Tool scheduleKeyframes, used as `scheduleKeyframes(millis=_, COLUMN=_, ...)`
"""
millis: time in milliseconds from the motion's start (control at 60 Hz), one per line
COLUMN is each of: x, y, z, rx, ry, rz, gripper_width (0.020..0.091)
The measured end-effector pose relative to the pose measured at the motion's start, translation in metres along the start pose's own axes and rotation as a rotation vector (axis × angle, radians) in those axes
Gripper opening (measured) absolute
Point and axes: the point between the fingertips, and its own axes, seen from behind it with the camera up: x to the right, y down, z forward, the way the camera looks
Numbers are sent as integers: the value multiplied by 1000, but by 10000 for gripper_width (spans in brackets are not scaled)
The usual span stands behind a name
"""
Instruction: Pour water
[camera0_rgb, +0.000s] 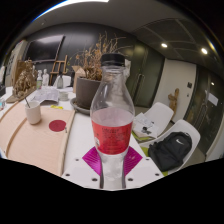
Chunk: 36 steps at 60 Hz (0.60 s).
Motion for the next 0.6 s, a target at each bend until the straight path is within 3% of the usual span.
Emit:
scheduleKeyframes(millis=350, x=-30, y=-169, z=34, rx=130, ry=251, rz=-614, gripper_width=236)
scheduleKeyframes(millis=600, x=-105, y=-238, z=65, rx=233, ry=401, rz=-1182, gripper_width=235)
